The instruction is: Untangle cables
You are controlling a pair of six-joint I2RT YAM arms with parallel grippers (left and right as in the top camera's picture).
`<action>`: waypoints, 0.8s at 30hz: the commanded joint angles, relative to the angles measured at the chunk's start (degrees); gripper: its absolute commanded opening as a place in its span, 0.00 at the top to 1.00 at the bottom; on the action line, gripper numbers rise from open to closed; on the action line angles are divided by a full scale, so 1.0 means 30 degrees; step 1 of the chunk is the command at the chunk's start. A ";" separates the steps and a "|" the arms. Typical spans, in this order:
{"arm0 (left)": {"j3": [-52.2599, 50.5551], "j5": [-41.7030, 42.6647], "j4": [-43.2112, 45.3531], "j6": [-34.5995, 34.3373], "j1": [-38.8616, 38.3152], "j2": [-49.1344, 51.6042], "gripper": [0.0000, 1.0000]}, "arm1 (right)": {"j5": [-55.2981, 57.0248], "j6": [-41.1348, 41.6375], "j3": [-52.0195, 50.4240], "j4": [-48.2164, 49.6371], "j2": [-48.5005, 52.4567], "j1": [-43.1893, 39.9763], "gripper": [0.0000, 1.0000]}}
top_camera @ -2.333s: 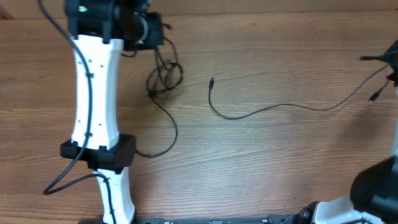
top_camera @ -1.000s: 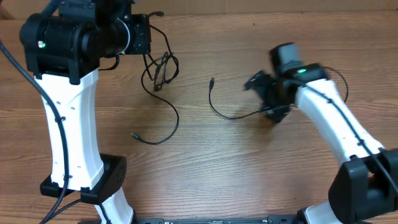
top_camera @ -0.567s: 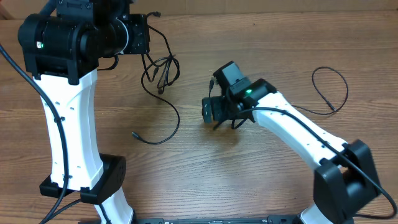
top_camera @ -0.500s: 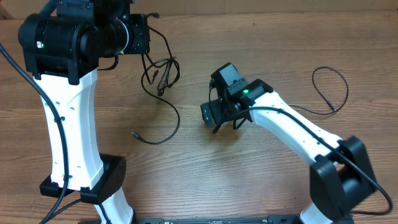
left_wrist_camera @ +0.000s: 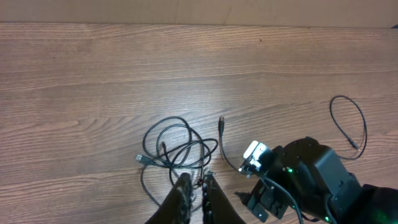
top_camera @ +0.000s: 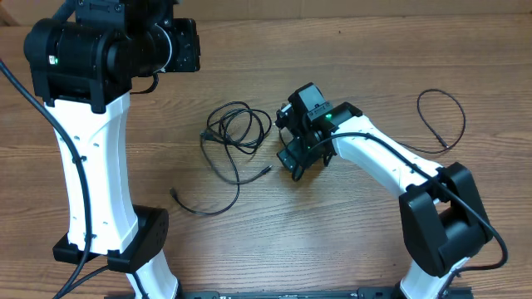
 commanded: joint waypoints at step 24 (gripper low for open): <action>0.0328 -0.0168 0.0029 0.0066 0.0095 -0.0423 0.21 | 0.0219 -0.0073 -0.0226 0.1836 0.2630 -0.0138 0.96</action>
